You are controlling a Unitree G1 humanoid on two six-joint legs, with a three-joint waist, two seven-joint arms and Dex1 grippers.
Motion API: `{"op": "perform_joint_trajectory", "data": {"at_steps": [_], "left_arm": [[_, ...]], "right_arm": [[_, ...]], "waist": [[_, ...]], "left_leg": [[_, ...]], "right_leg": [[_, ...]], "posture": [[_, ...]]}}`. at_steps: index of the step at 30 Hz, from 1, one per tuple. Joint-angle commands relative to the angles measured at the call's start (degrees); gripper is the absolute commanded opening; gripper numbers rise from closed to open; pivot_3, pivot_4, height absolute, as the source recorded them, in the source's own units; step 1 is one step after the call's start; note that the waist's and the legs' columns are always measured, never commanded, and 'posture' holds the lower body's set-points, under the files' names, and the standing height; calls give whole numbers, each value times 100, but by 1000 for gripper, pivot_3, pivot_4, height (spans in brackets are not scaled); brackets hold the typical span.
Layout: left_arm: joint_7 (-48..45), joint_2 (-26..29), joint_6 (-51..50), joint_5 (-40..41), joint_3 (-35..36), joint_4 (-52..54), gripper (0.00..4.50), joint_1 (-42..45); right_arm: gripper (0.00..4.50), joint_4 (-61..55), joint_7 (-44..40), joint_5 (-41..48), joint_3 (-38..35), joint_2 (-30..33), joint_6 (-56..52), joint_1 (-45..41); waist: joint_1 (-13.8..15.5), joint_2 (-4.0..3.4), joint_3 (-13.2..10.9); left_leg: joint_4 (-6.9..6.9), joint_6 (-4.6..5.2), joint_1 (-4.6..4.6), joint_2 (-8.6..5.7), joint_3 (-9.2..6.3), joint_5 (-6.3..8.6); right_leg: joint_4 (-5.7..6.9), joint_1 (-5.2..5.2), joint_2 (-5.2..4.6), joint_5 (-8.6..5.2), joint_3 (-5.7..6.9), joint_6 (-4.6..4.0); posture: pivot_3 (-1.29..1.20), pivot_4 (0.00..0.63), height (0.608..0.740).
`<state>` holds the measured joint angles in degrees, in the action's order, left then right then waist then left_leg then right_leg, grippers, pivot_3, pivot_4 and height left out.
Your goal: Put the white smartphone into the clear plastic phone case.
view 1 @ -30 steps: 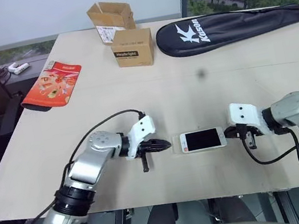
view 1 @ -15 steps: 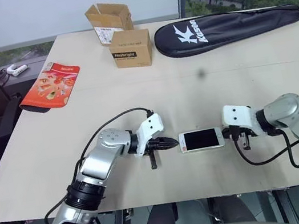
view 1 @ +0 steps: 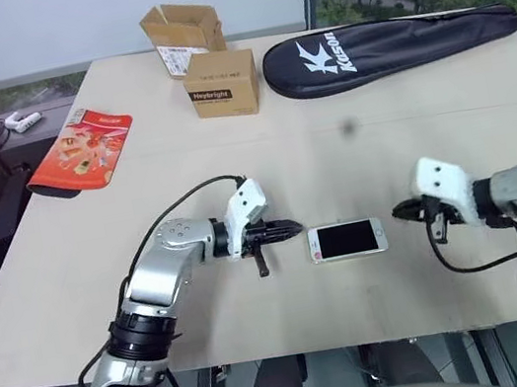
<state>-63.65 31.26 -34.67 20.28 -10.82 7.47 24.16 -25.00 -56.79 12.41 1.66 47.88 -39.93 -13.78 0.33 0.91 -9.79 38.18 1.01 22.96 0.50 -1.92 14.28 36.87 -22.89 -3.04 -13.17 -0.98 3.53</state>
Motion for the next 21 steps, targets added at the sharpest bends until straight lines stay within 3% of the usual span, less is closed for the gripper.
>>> {"op": "perform_joint_trajectory", "data": {"at_steps": [1, 5, 11, 21], "left_arm": [[-67, -20, -103, 377, 136, 415, 0, -47], [19, -156, -14, 266, -237, 399, 0, -135], [133, -317, 261, -203, -810, 23, 0, -131], [264, -237, 472, -698, -1111, -373, 0, -94]], "right_arm": [[115, -147, -84, 465, -637, -46, 334, 284], [115, -47, 14, 1098, -879, -721, 654, 704], [115, 608, 47, 1155, -730, -1607, 1798, 1172], [115, 1786, -269, 867, -349, -1697, 2676, 1262]], "waist": [[8, 0, 0], [27, 0, 0], [14, -1, -1], [8, -8, -1]], "left_leg": [[-1, 0, 1, 0, 1, 0], [-1, 0, -1, 0, 7, 0], [1, 0, -5, -1, 15, 0], [0, 0, -14, -1, 22, 0]], "right_leg": [[0, 0, 0, 0, 2, 0], [0, 2, 3, 0, 1, -1], [1, 5, 3, -1, -9, -2], [1, 10, 4, -1, -9, -4]], "posture": [[0, 150, 740], [0, 150, 740], [0, 150, 740], [0, 150, 740]]}}
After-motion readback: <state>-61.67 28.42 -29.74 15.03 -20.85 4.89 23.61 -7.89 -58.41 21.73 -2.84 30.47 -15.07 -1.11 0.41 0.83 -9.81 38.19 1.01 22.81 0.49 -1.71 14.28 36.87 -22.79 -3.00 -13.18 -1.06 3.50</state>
